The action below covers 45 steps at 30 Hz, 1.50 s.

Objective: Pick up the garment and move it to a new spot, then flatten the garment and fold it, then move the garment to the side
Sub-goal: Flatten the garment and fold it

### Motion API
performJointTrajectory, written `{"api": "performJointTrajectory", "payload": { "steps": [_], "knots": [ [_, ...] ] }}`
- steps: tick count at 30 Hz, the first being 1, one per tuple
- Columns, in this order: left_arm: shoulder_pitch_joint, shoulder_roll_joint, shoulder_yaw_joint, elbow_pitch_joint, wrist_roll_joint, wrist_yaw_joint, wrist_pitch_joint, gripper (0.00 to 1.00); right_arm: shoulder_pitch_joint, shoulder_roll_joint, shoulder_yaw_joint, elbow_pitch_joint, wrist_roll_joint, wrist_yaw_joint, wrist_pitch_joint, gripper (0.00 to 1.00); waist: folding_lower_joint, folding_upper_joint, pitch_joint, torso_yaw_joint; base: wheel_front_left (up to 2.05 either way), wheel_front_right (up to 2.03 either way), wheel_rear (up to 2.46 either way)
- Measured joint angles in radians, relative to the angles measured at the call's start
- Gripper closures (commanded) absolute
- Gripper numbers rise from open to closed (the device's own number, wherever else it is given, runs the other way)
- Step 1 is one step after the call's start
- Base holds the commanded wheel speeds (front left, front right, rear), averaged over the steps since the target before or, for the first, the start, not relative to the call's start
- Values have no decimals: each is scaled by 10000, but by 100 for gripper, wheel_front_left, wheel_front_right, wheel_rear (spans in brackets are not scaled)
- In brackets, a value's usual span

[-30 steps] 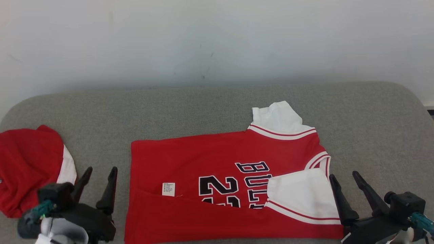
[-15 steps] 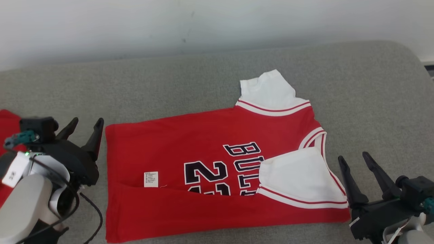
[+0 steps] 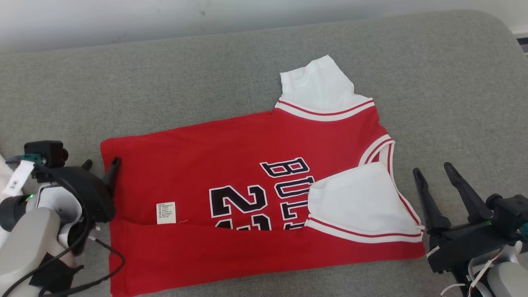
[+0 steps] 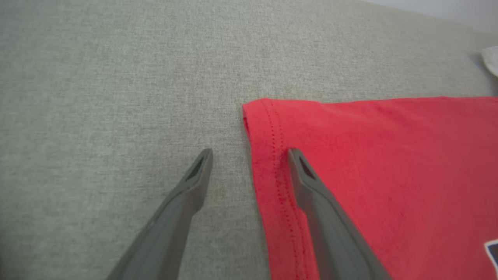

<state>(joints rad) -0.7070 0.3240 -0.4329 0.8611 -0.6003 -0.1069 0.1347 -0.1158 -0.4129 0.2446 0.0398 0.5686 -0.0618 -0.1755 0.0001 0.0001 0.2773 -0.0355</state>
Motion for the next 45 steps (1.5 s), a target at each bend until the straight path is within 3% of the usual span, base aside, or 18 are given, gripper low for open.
{"api": "performJointTrajectory", "payload": {
  "steps": [9,10,11,12,18,25,34,45],
  "knots": [
    [-663,-173,-58,773,-88,-100,25,2,7,-98,-81,-90,-33,-88,86,0,-2,0,297,-103,0,0,0],
    [-713,-201,-46,869,-90,-134,23,57,7,-102,-84,-94,-73,-94,88,0,-2,0,310,-103,0,0,0],
    [-779,-224,-73,938,-86,-153,23,72,9,-105,-96,-113,-79,-100,90,0,-1,0,321,-96,0,0,0],
    [-863,-247,-104,1012,-86,-153,23,99,12,-121,-109,-134,-81,-100,94,0,-2,0,331,-79,0,0,0],
    [-1131,-491,-291,1340,-77,-167,-128,100,-467,-299,35,-180,-247,-84,466,0,-2,0,368,81,0,0,0],
    [-1472,-813,-422,1432,-61,-174,-477,100,-3444,-276,495,742,-247,322,1760,0,-1,0,484,378,0,0,0],
    [-2067,-1534,-688,1392,-61,-178,-840,100,-6929,236,1461,3582,-460,573,3971,0,0,0,833,974,0,0,0],
    [-2568,-2088,-1244,1342,-104,-178,-1110,100,-9081,533,1774,6495,-748,721,5336,0,0,0,1349,1815,0,0,0]
  ]
}}
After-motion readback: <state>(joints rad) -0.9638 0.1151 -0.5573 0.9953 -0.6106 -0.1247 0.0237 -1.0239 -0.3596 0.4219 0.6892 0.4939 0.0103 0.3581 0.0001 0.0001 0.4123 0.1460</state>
